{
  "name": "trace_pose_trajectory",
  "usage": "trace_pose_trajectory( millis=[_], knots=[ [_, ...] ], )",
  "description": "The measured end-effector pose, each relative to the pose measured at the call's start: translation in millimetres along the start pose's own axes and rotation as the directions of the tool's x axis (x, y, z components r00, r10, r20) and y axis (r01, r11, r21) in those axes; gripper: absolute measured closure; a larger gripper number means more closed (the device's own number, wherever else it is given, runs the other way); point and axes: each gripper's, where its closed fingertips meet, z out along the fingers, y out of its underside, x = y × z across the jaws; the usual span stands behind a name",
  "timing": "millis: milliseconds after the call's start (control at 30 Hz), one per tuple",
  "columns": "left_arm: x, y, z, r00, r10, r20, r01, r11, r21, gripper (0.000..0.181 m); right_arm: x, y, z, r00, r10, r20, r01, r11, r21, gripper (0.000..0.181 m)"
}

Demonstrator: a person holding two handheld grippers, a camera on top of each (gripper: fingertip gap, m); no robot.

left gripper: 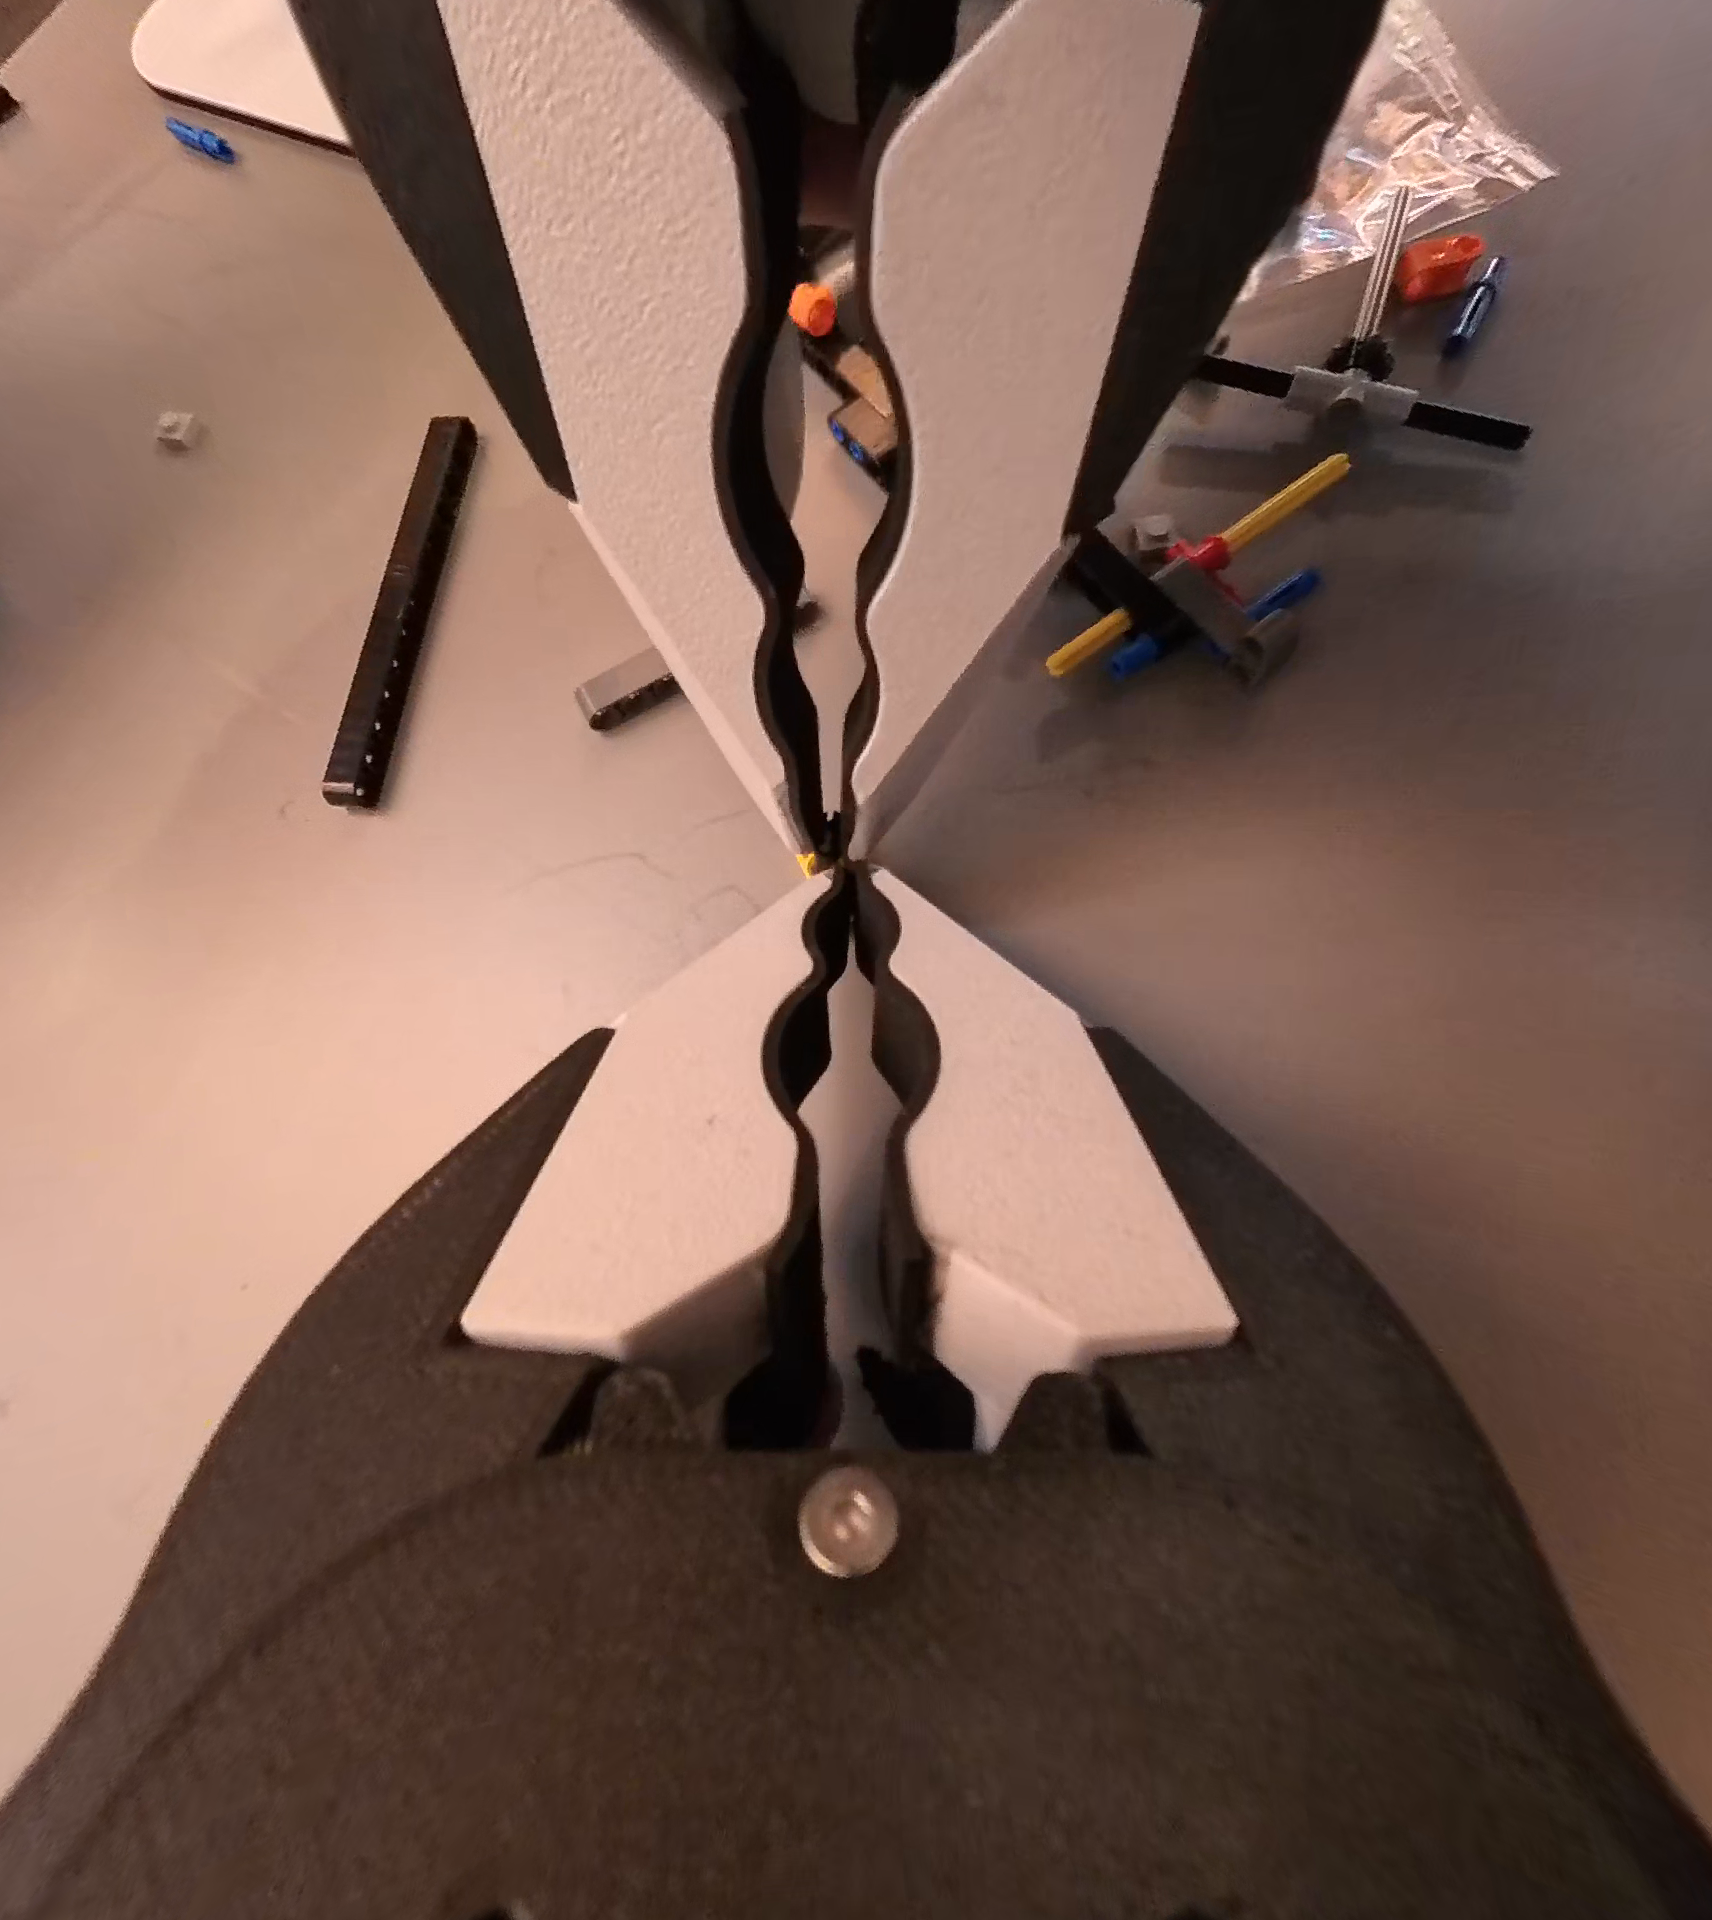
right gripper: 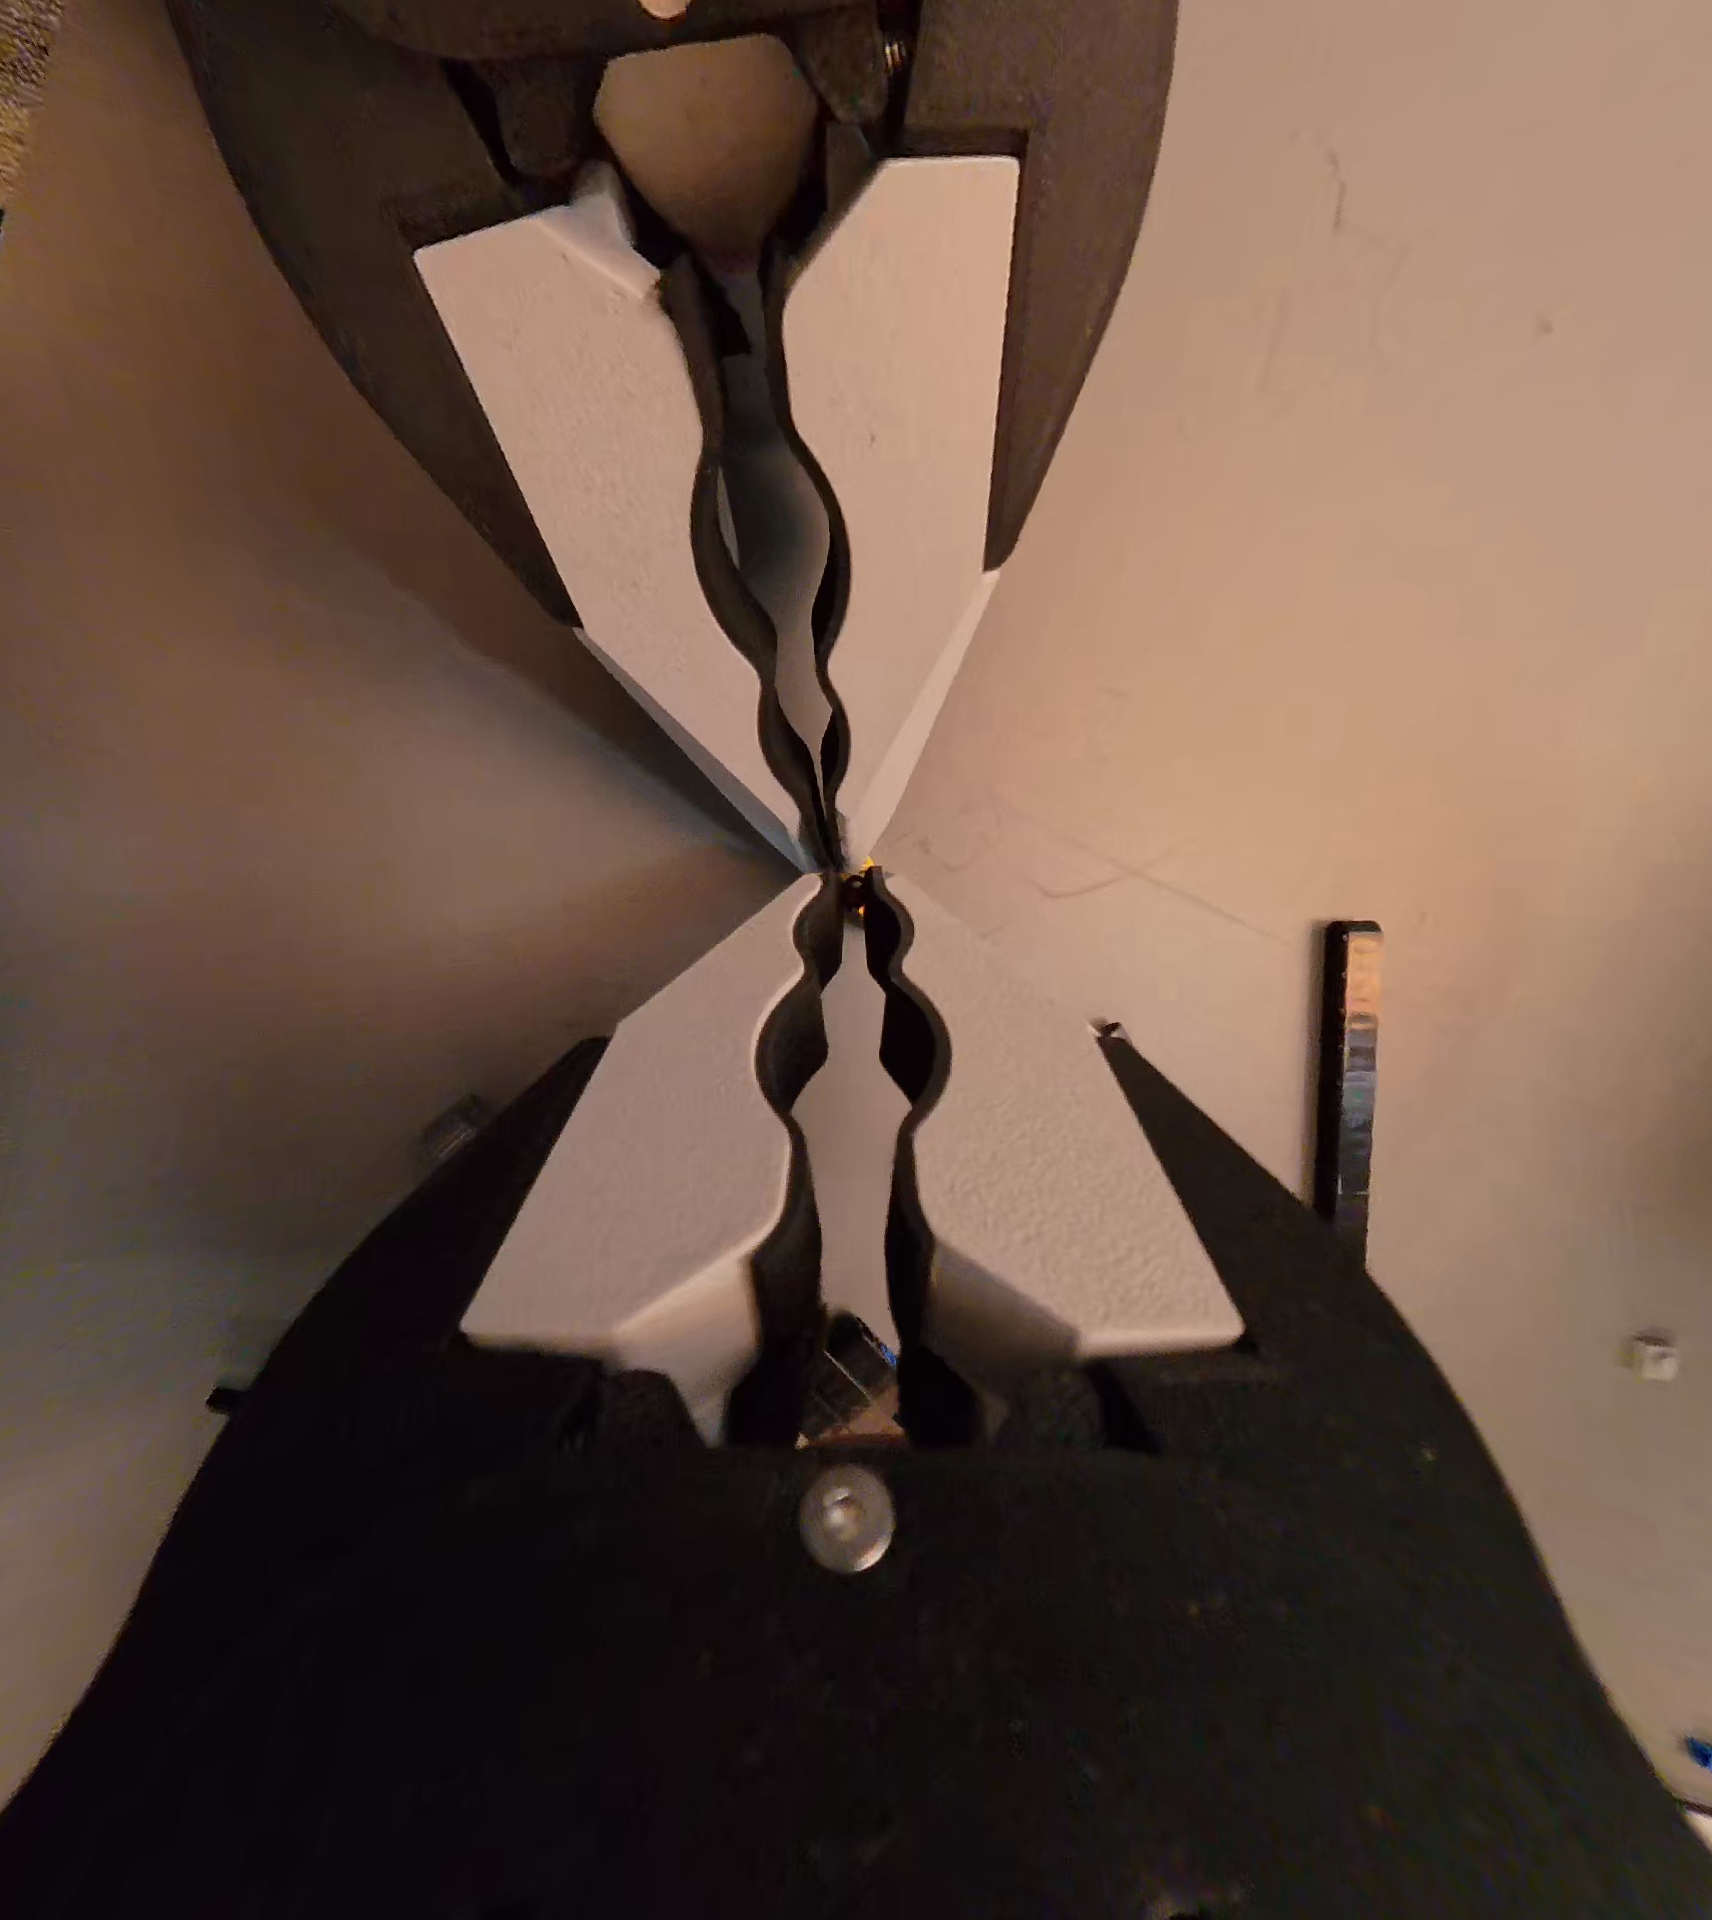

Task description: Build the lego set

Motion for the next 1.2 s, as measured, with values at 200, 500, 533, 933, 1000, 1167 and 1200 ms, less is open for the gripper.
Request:
trace_pose_trajectory(
  millis=[200, 500, 533, 933, 1000, 1167, 1200],
  knots=[
    [-1, 0, 0, 1.000, -0.012, -0.005, 0.012, 1.000, -0.001, 0.181, 3, -1, 1, 1.000, -0.001, 0.030, 0.001, 1.000, -0.006, 0.180],
    [-2, 0, 1, 0.999, -0.035, -0.025, 0.035, 0.999, 0.000, 0.181, 4, -1, 2, 0.994, 0.039, 0.105, -0.038, 0.999, -0.003, 0.180],
    [-2, 0, 1, 0.999, -0.037, -0.027, 0.037, 0.999, 0.000, 0.181, 5, -2, 2, 0.994, 0.030, 0.108, -0.030, 1.000, -0.007, 0.180],
    [-3, 1, 0, 0.998, -0.053, -0.034, 0.053, 0.999, 0.000, 0.181, 5, 0, 6, 0.987, 0.019, 0.162, -0.013, 0.999, -0.040, 0.180],
    [-2, 0, -2, 0.998, -0.055, -0.043, 0.055, 0.998, 0.006, 0.181, 4, -1, 5, 0.984, 0.056, 0.170, -0.055, 0.998, -0.008, 0.180],
    [-11, 1, -12, 0.993, -0.118, 0.011, 0.117, 0.992, 0.047, 0.147, 6, -6, 1, 0.971, 0.154, 0.185, -0.170, 0.982, 0.079, 0.179],
    [-12, 3, -12, 0.992, -0.123, 0.021, 0.122, 0.992, 0.042, 0.143, 8, -7, -2, 0.963, 0.185, 0.194, -0.207, 0.973, 0.100, 0.179]
  ],
)
